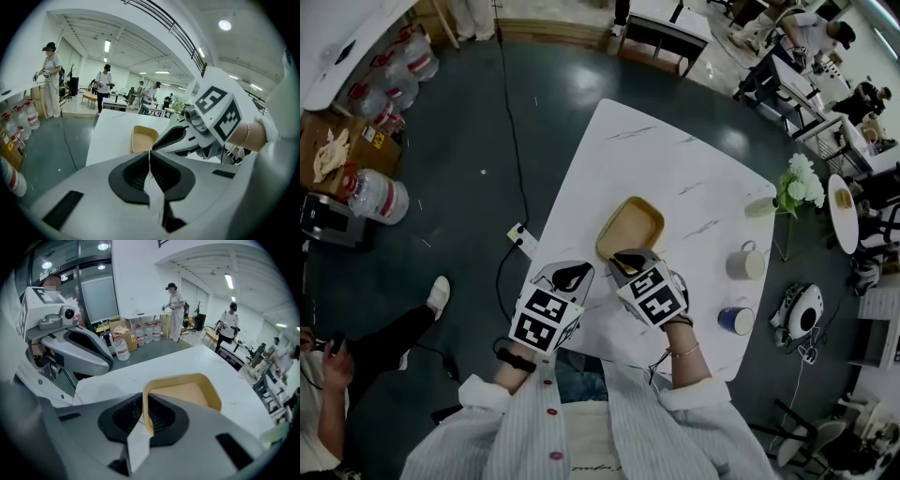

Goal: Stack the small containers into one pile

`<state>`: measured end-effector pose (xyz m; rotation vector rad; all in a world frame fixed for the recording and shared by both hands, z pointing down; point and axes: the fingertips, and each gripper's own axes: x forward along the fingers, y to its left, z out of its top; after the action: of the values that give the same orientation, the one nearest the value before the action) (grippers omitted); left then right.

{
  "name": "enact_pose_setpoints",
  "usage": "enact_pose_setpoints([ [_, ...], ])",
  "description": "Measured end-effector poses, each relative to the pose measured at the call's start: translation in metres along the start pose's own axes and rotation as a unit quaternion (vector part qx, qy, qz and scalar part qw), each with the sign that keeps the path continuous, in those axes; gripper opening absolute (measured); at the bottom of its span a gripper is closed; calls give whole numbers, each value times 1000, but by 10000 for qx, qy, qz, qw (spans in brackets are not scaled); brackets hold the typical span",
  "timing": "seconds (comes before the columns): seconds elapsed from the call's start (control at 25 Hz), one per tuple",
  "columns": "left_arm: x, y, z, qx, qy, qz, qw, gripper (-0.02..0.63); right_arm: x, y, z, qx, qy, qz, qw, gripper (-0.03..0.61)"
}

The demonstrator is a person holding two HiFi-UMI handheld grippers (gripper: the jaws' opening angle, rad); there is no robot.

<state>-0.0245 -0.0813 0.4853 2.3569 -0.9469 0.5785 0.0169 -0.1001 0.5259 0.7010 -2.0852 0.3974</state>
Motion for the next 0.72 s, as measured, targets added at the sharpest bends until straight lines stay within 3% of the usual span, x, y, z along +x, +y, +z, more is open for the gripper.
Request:
enact_pose_setpoints([
  [0.28,2,-31,21,138,-185,-76,9997,21,-47,-7,9,500,-720,-169,9960,41],
  [0.72,10,-99,74,405,-737,-435,9955,21,-145,-16,17,1288,-2164,-336,9672,40],
])
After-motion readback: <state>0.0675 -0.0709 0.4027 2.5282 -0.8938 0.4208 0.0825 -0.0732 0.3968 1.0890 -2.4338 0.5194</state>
